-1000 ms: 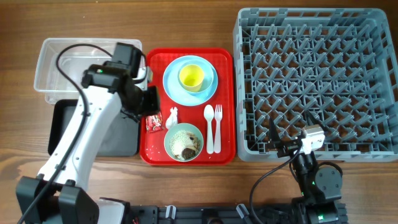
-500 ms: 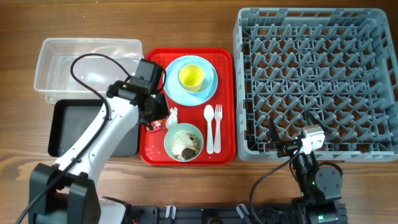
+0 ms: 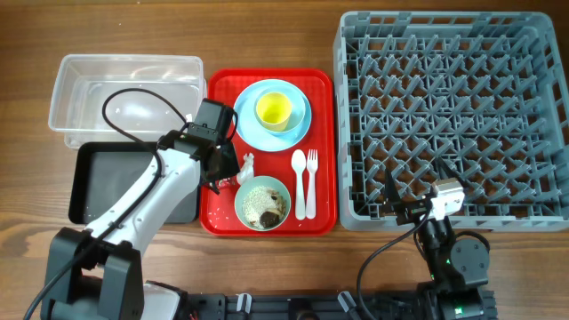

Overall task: Sort waste into correct bins and load items into the dishwasher rack
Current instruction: 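Move the left gripper over the red snack wrapper on the red tray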

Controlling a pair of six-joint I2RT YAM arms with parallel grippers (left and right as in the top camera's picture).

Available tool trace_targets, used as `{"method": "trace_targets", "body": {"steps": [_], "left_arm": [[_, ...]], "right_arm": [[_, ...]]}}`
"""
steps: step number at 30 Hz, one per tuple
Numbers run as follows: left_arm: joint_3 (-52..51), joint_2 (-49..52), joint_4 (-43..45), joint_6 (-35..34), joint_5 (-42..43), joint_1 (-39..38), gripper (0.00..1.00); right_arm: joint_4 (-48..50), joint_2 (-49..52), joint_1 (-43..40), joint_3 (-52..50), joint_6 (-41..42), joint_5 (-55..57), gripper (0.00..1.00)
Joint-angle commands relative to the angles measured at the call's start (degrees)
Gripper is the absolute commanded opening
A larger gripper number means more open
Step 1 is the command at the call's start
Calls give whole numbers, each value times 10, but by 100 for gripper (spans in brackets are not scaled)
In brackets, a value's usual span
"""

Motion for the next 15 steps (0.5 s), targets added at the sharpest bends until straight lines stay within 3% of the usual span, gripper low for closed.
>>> {"method": "trace_targets", "body": {"steps": [1, 15], "left_arm": [[-7, 4, 2, -7, -23, -2, 40], [-22, 4, 10, -7, -33, -2, 41]], "right_arm": [[2, -2, -2, -1, -6, -7, 100], [2, -2, -2, -1, -6, -7, 100]]}}
